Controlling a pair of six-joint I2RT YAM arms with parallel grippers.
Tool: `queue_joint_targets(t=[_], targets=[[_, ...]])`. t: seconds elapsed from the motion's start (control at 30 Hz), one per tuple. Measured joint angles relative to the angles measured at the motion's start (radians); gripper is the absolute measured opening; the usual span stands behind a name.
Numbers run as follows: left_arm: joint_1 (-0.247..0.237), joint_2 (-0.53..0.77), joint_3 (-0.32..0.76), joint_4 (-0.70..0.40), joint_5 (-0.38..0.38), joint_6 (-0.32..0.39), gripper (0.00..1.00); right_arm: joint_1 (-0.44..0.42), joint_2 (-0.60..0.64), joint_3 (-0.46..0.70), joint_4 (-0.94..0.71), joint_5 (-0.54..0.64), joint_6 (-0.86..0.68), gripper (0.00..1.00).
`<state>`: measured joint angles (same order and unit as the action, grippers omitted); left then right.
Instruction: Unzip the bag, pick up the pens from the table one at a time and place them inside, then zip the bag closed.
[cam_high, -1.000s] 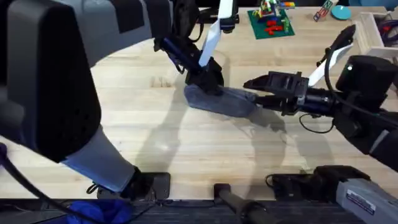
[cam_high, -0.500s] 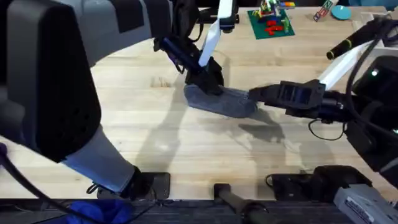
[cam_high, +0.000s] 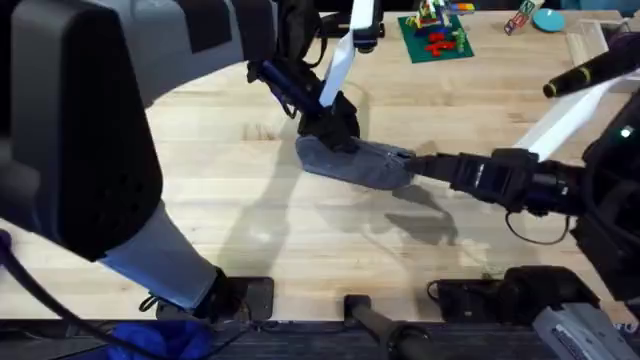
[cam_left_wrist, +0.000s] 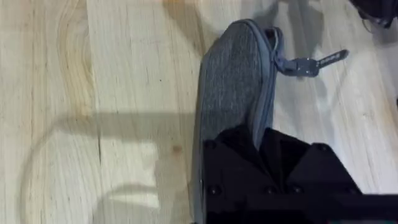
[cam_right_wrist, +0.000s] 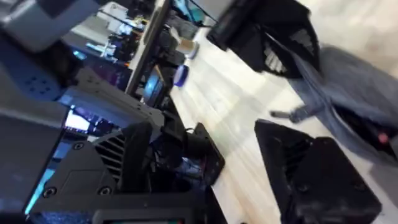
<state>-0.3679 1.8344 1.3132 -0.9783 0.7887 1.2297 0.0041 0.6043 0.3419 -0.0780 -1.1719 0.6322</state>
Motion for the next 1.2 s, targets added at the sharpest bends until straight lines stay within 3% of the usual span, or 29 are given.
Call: queue_joint_targets(t=[0.03,0.2,0.23,0.3,0.33,0.4,0.87,1.1,1.2], targets=[[0.0,0.0,0.0,0.0,0.0,0.0,0.041,0.014,-0.019,0.06,-0.216,0.066,-0.085,0.995],[0.0,0.0,0.0,0.001,0.0,0.0,0.041,0.089,-0.029,0.258,-0.598,0.284,-0.249,0.995],[0.0,0.0,0.0,0.002,0.0,0.0,0.041,0.145,-0.031,0.375,-0.711,0.43,-0.295,0.996],[0.0,0.0,0.0,0.002,0.0,0.0,0.041,0.183,-0.034,0.433,-0.765,0.527,-0.298,0.996],[0.0,0.0,0.0,0.002,0.0,0.0,0.041,0.242,-0.038,0.478,-0.804,0.676,-0.255,0.996],[0.0,0.0,0.0,0.001,0.0,0.0,0.041,0.296,-0.038,0.482,-0.813,0.786,-0.172,0.996],[0.0,0.0,0.0,0.001,0.0,0.0,0.041,0.497,-0.018,0.537,-0.86,1.035,0.04,0.996],[0.0,0.0,0.0,0.001,0.0,0.0,0.041,0.593,0.182,0.683,-0.955,1.116,0.047,0.996],[0.0,0.0,0.0,0.001,0.0,0.0,0.041,0.684,0.251,0.703,-0.965,1.187,0.105,0.996]])
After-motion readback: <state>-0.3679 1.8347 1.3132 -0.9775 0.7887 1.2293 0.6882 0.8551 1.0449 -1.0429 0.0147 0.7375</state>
